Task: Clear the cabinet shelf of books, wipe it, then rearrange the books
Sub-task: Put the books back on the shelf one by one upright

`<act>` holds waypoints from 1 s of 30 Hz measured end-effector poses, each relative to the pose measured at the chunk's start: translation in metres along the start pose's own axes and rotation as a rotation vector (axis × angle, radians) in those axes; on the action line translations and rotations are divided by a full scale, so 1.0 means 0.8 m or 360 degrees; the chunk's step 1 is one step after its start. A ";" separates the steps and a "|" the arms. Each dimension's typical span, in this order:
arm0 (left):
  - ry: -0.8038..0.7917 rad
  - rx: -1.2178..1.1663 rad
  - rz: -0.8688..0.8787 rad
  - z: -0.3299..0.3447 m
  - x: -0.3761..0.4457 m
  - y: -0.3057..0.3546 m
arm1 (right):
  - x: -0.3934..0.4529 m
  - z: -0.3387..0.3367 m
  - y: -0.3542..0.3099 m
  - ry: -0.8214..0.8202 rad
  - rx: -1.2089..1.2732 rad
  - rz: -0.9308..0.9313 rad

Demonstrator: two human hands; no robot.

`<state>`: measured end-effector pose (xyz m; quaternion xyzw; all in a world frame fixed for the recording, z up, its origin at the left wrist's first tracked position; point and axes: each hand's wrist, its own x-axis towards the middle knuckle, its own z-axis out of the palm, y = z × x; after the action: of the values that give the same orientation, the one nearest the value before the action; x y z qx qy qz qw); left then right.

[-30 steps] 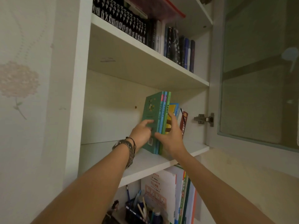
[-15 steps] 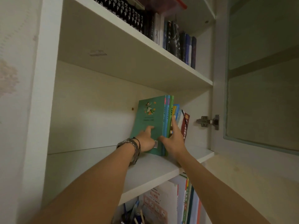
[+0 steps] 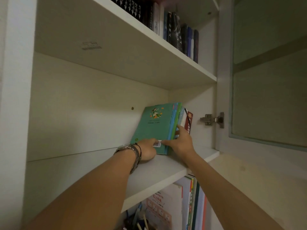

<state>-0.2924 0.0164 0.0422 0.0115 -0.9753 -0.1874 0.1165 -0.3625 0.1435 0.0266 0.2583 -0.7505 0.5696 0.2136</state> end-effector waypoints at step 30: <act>-0.0061 0.0049 -0.0037 -0.001 0.005 -0.011 | 0.002 -0.008 0.006 -0.0375 -0.0349 -0.0019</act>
<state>-0.2967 0.0080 0.0404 0.0210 -0.9799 -0.1739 0.0954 -0.3666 0.1504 0.0257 0.3031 -0.8264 0.4488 0.1543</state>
